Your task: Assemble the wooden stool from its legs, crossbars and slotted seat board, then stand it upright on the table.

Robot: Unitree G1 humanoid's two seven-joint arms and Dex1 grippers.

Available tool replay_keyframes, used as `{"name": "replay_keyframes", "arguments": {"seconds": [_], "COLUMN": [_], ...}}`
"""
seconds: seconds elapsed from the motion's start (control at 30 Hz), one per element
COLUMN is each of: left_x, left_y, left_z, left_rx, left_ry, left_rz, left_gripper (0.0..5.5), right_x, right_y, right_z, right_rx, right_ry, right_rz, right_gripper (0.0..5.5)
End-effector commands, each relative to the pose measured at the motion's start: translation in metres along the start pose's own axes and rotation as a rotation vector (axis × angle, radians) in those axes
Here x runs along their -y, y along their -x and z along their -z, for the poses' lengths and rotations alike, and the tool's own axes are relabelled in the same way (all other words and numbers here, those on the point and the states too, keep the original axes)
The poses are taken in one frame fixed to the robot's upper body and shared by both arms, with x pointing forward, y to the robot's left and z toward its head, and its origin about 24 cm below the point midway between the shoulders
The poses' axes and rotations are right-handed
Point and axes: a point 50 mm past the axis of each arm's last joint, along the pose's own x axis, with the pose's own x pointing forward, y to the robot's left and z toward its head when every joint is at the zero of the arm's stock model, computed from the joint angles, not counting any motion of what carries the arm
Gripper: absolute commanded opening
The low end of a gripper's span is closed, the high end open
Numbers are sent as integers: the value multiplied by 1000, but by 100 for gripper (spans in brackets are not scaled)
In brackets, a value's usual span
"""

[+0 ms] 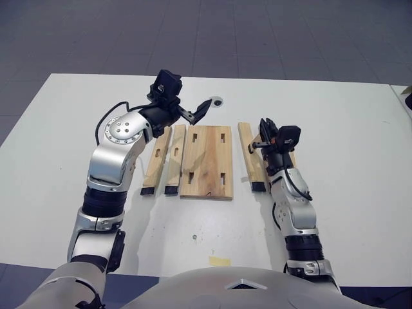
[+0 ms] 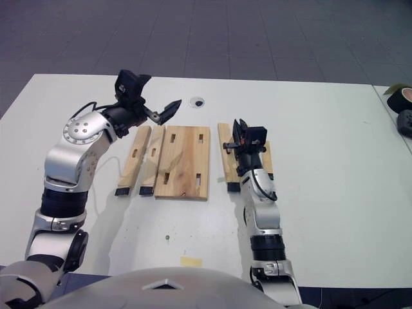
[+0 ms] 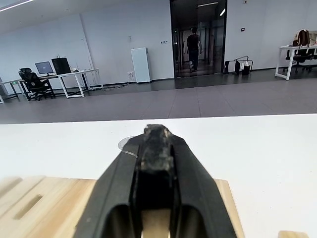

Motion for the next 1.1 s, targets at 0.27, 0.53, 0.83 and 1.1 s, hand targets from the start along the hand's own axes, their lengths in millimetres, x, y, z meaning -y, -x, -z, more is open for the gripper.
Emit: {"name": "replay_keyframes", "arguments": {"seconds": [0.27, 0.53, 0.83, 1.1], "left_x": [1, 17, 20, 21], "left_y": [0, 3, 11, 14], "left_z": [-3, 4, 12, 16], "left_rx": [40, 55, 40, 34], "left_ry": [-31, -4, 17, 25], "left_rz": [-40, -89, -140, -164], "left_gripper": [540, 540, 540, 540], "right_x": [15, 18, 23, 24], "right_y": [9, 14, 8, -6], "right_z": [27, 24, -2, -47], "right_rx": [-241, -281, -156, -22], "right_ry": [44, 159, 114, 185], "right_rz": [40, -41, -68, -92], "right_gripper": [42, 42, 42, 150]}}
